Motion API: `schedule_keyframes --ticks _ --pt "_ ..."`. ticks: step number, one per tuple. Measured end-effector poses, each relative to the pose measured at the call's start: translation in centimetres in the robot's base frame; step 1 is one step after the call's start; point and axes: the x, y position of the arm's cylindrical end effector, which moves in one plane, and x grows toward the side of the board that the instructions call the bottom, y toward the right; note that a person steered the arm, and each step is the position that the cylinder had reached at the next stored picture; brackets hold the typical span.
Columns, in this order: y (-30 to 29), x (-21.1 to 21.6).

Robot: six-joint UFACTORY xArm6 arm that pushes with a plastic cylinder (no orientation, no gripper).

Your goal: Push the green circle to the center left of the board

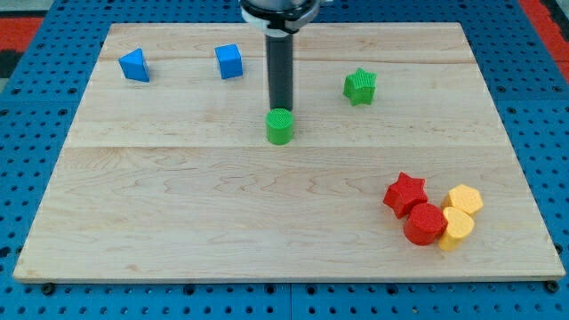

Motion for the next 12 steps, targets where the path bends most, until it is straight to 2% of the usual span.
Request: schedule_keyframes --ticks 1,2,3,4,6,8,9,10,11,12 --pt "7.4 0.0" --pt "7.8 0.5" --pt "1.8 0.7" --pt "-0.8 1.9" --pt "-0.7 4.4" --pt "-12.2 3.8" --pt "-12.0 4.3" --pt "-7.0 7.4" --pt "-9.8 8.8" --pt "-15.7 8.0"
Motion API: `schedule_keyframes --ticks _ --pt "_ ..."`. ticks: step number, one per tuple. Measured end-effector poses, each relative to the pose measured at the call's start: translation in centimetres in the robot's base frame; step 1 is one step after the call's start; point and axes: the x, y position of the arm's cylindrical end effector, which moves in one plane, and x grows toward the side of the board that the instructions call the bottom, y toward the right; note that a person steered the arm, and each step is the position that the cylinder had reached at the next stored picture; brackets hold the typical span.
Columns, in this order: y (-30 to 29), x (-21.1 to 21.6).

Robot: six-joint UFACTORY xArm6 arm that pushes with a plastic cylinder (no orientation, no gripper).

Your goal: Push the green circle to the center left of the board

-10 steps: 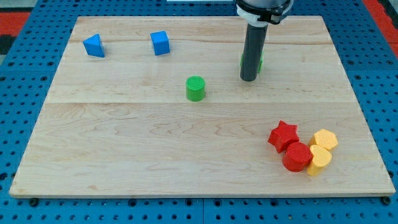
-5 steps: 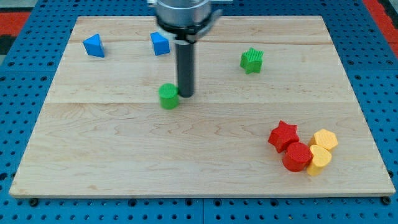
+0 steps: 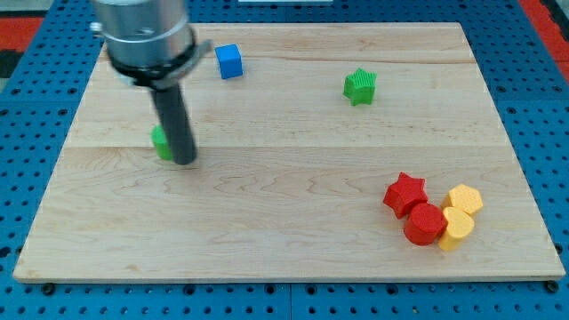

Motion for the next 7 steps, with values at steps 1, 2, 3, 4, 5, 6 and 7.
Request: schedule_keyframes --ticks 1,2,3,4,5,6,7 --pt "-3.0 -2.1" --pt "-3.1 -2.1" --pt "0.7 -2.0" --pt "2.1 -2.7" --pt "-1.3 -3.4" --pt "-4.3 -3.4" --pt "-7.4 -3.4"
